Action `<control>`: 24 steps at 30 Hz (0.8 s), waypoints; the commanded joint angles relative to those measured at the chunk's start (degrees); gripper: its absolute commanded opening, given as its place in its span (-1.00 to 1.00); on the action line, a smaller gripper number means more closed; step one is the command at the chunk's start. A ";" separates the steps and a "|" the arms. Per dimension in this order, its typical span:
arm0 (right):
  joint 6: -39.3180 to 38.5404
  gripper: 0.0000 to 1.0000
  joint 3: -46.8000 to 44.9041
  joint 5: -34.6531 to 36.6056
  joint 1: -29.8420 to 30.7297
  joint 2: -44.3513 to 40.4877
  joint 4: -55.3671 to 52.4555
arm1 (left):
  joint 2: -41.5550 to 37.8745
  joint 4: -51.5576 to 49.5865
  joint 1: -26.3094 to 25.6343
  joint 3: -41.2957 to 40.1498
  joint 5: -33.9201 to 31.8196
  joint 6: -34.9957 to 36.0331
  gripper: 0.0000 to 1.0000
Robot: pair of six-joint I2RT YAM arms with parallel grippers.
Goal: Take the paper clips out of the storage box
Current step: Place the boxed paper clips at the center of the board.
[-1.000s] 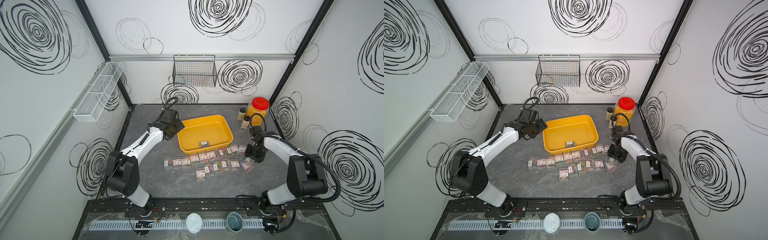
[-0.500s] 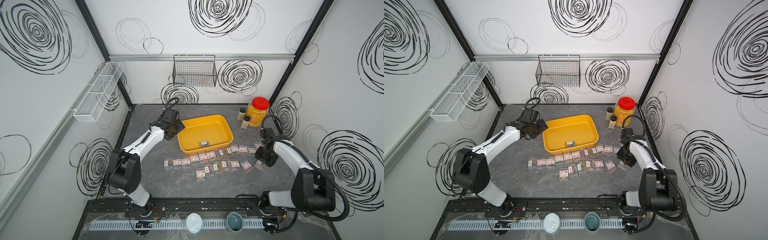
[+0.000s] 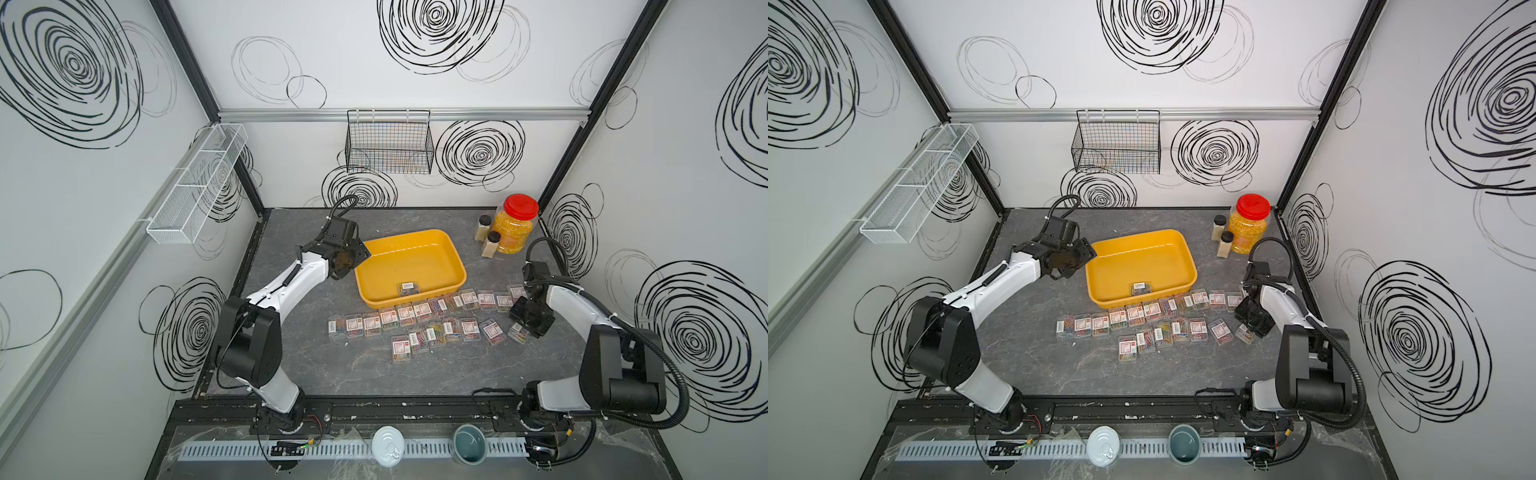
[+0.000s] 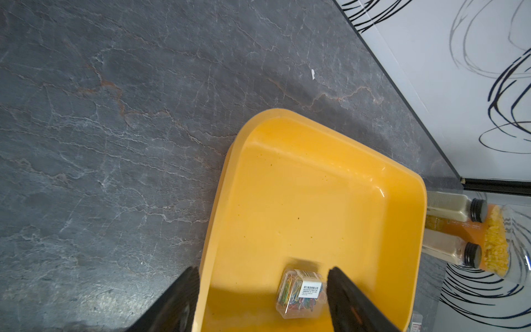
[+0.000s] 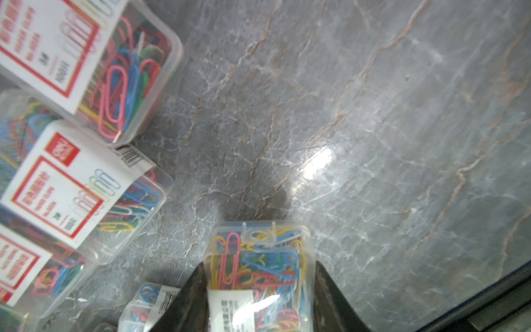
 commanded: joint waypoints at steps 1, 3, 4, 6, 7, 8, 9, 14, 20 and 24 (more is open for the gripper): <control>-1.42 -0.26 -1.41 0.06 0.64 0.83 2.19 | -0.64 1.10 0.23 0.22 -0.08 0.71 0.49; -1.79 -0.25 -1.58 -0.86 1.35 0.69 3.13 | -0.83 1.17 0.29 -0.18 -0.11 0.67 0.49; -1.83 -0.25 -1.51 -1.24 1.80 0.67 3.30 | -0.95 1.25 0.31 -0.29 0.01 0.70 0.49; -2.01 -0.24 -1.05 -1.36 3.58 0.75 3.12 | -1.02 1.29 0.30 -0.57 0.02 0.63 0.49; -2.00 -0.24 -0.79 -1.36 4.65 0.73 2.91 | -1.13 1.38 0.24 -0.69 -0.07 0.61 0.49; -1.96 -0.24 -0.52 -1.14 5.85 0.80 2.59 | -1.23 1.51 0.28 -0.83 -0.01 0.53 0.49; -1.80 -0.23 -0.32 -0.94 6.92 0.78 2.28 | -1.19 1.64 0.26 -0.92 0.02 0.60 0.49; -0.64 -0.21 -0.42 -0.39 10.78 0.97 1.62 | -1.10 2.04 0.28 -1.37 0.28 0.33 0.49; -0.99 -0.14 -0.24 0.81 11.51 0.77 1.13 | -1.06 2.16 0.13 -1.71 0.54 0.41 0.49; -1.50 0.03 0.25 0.57 12.01 -0.23 1.19 | -1.12 2.16 0.01 -1.81 0.71 0.61 0.49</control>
